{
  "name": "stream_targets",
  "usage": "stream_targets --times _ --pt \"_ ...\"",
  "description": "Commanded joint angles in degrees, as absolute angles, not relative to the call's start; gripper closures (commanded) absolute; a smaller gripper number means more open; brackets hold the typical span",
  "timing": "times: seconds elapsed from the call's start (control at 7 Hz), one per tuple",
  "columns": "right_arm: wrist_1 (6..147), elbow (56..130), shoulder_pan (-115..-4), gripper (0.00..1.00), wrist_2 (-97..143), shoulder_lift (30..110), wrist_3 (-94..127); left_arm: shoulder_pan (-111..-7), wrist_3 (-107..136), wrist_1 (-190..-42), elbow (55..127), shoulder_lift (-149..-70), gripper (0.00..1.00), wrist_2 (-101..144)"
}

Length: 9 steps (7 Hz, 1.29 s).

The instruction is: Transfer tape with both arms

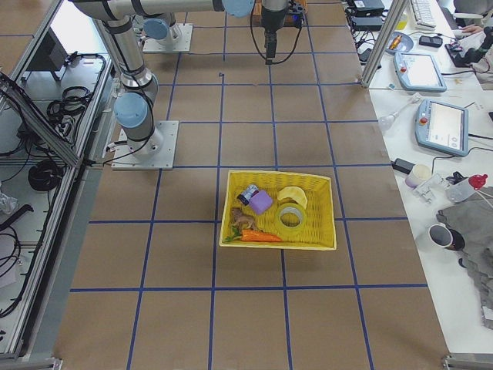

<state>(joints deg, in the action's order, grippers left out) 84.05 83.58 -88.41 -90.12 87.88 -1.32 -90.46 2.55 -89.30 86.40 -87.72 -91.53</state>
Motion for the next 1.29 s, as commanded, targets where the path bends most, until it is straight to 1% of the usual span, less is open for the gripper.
stream_targets --times 0.0,0.43,0.71,0.86,1.0,1.14 --pt "84.1 83.6 -88.4 0.0 -90.1 87.9 -1.3 -90.5 2.5 -89.3 86.4 -87.7 0.0 -91.5" --pt "83.9 83.6 -88.4 0.0 -90.3 87.9 -1.3 -90.5 2.5 -89.3 86.3 -87.7 0.0 -91.6" --pt "76.9 83.5 -88.4 0.0 -90.4 88.2 -1.8 -90.4 2.5 -89.4 86.4 -87.5 0.0 -91.8" --pt "77.3 83.5 -87.5 0.0 -90.4 87.9 -2.5 -90.3 2.5 -89.3 86.4 -87.4 0.0 -91.8" --pt "83.3 83.5 -85.5 0.0 -90.1 87.2 -7.2 -90.3 2.5 -89.4 86.4 -87.4 0.0 -91.8" --pt "85.1 83.6 -80.6 0.0 -91.1 86.3 -14.9 -90.3 2.5 -89.4 86.4 -87.4 0.0 -91.5"
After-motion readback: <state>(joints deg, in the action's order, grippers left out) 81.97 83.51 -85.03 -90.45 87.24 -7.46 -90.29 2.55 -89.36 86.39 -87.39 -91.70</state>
